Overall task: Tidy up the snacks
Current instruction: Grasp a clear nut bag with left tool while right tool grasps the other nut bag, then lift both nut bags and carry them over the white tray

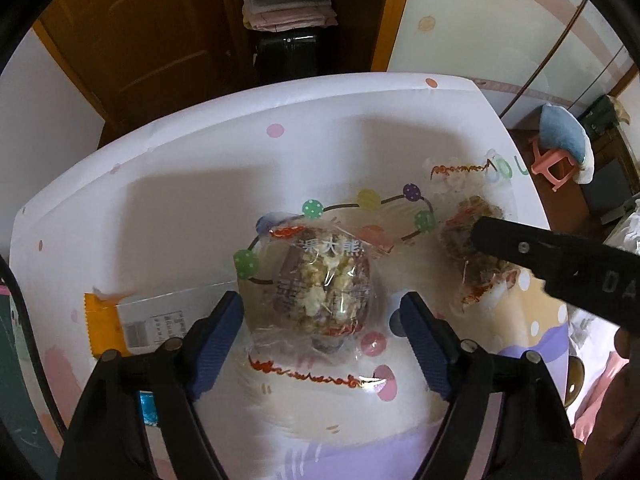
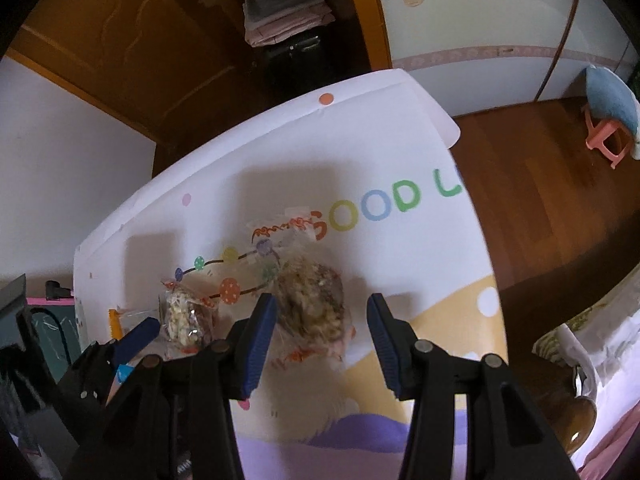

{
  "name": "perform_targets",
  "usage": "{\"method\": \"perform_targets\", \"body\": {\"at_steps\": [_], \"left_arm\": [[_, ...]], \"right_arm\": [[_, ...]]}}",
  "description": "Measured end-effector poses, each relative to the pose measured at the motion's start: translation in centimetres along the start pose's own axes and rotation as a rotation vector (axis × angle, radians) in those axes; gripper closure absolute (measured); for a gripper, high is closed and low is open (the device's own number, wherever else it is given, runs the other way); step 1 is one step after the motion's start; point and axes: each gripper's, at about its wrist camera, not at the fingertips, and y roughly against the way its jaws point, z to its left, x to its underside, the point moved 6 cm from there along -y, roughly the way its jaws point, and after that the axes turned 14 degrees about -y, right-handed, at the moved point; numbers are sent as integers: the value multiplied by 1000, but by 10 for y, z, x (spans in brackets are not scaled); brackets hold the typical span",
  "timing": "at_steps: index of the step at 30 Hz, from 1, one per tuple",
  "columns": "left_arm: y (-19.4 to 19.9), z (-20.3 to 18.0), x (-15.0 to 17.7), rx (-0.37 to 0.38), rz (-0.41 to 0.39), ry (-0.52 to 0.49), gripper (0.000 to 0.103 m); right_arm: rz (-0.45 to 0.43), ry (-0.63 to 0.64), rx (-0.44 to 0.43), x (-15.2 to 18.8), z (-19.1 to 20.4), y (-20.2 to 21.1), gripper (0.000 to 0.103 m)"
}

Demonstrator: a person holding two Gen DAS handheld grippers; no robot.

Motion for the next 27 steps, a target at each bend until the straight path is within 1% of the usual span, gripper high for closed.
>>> {"method": "perform_targets", "body": {"at_steps": [4,8,10,13,16,19,22,24,27], "left_arm": [[-3,-2,1,4,2,7,27],[-7,-2,-1,18,8,13,39],[-7,-5,-3,9,4,5,41],[-6,-6,-4,-1,-4,-4,44],[-3,-7,-7,-5,-17,-4,52],[3,-7,-5,-14,-24,-9,54],[11,-8,-2,-24,-37,-17,54],[19,-9,0,-18,-43,-16,54],[31,-12,5,-27,-37,-29,54]], "right_arm": [[2,17,17,0,4,-6,55],[4,40,30,0,10,-10,55],[12,59,54,2,13,-14,56],[-8,105,98,6,20,-14,57],[-12,122,106,10,22,-13,58],[-29,130,110,14,23,-8,58],[-37,118,95,16,23,-1,58],[-47,118,86,17,25,6,58],[-57,125,74,21,28,18,58]]}}
